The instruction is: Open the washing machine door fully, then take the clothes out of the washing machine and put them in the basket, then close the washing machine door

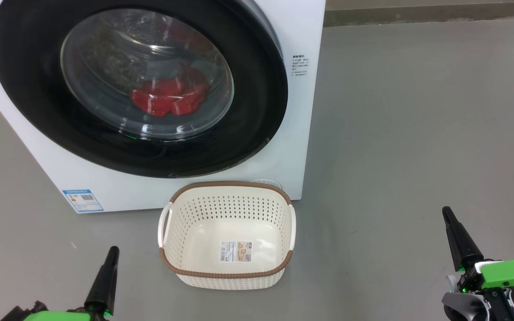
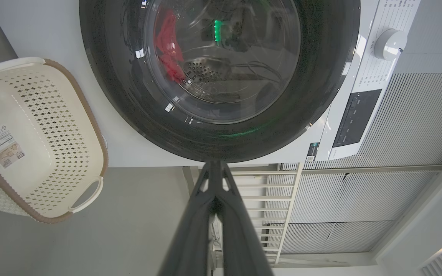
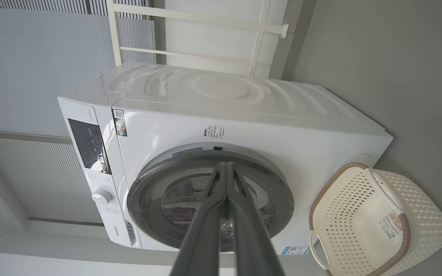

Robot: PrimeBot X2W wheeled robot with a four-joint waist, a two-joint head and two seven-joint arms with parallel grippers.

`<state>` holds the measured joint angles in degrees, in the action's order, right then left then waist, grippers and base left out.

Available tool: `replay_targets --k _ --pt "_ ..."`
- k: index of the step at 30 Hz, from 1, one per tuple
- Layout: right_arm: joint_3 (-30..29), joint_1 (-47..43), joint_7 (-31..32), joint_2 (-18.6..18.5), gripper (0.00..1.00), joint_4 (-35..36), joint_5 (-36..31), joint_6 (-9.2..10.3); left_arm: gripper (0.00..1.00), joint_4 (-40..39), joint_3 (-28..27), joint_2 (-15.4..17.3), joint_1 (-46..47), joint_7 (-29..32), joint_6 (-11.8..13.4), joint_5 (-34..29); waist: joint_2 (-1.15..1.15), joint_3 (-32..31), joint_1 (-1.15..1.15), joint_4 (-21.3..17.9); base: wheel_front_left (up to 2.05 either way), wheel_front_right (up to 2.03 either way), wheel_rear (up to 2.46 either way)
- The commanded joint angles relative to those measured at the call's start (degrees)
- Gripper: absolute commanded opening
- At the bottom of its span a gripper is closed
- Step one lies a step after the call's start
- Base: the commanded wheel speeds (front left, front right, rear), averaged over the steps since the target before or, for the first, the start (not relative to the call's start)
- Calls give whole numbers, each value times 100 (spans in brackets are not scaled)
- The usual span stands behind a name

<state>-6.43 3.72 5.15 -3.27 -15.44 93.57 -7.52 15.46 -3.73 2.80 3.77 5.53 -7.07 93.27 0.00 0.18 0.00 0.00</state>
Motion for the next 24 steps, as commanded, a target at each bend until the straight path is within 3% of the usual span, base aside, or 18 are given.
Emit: replay_targets --k 1,24 --pt "105 236 42 -45 0 148 -45 3 0 -146 -207 62 235 38 -42 -51 0 0 0 0 0 0 0" --pt "74 239 68 -22 0 146 -72 3 0 -145 -229 47 237 55 -42 -69 0 0 0 0 0 0 0"
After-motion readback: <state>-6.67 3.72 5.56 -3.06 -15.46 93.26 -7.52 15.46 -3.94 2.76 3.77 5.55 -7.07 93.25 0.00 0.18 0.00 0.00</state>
